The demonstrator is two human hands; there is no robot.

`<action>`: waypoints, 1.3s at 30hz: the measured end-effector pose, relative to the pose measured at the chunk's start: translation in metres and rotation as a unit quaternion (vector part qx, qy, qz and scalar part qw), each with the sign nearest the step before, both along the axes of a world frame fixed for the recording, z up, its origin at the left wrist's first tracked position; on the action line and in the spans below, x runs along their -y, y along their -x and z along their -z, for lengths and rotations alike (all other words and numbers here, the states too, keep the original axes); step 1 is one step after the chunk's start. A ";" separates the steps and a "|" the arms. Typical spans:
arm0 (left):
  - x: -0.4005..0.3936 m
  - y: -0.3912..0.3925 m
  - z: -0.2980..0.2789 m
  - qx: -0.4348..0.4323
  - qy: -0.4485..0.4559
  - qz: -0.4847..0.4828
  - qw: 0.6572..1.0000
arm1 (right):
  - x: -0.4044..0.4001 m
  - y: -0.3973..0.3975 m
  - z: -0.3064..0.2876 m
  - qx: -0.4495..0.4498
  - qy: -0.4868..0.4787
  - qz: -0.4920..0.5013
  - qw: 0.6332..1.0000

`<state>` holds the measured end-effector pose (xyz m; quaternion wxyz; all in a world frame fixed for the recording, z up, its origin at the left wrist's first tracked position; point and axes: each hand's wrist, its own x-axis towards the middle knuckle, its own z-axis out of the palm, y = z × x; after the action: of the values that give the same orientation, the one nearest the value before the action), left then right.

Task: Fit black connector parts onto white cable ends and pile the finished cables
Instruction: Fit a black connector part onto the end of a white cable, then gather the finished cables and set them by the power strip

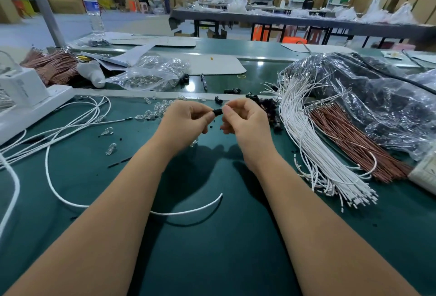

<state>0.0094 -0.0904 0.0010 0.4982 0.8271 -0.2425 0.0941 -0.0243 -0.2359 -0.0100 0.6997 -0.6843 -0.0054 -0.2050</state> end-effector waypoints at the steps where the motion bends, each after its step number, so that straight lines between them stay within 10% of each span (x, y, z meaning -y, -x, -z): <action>1: 0.001 0.002 -0.003 0.011 -0.026 0.003 1.000 | -0.001 0.000 0.000 0.006 0.005 0.013 1.000; 9: -0.032 0.021 -0.026 -0.073 -0.097 -0.028 0.992 | 0.007 0.003 -0.009 0.038 -0.117 0.098 0.988; 14: -0.082 0.026 -0.085 -0.110 -0.039 -0.095 0.989 | -0.012 0.011 -0.006 0.006 0.034 0.020 0.999; 19: -0.143 0.012 -0.133 -0.098 -0.185 -0.186 0.960 | -0.035 0.018 -0.005 0.040 0.188 -0.032 0.981; 33: -0.197 -0.033 -0.010 -0.043 -0.144 -0.325 0.934 | -0.040 0.015 0.005 0.021 0.302 -0.070 0.950; 39: -0.143 -0.019 -0.033 0.116 -0.048 -0.254 0.959 | -0.072 0.011 -0.011 0.001 0.171 -0.145 0.975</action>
<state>0.0279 0.0529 0.0339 0.3860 0.8677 -0.0852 0.3012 -0.0349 -0.1643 0.0009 0.5950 -0.7853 -0.1402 -0.0978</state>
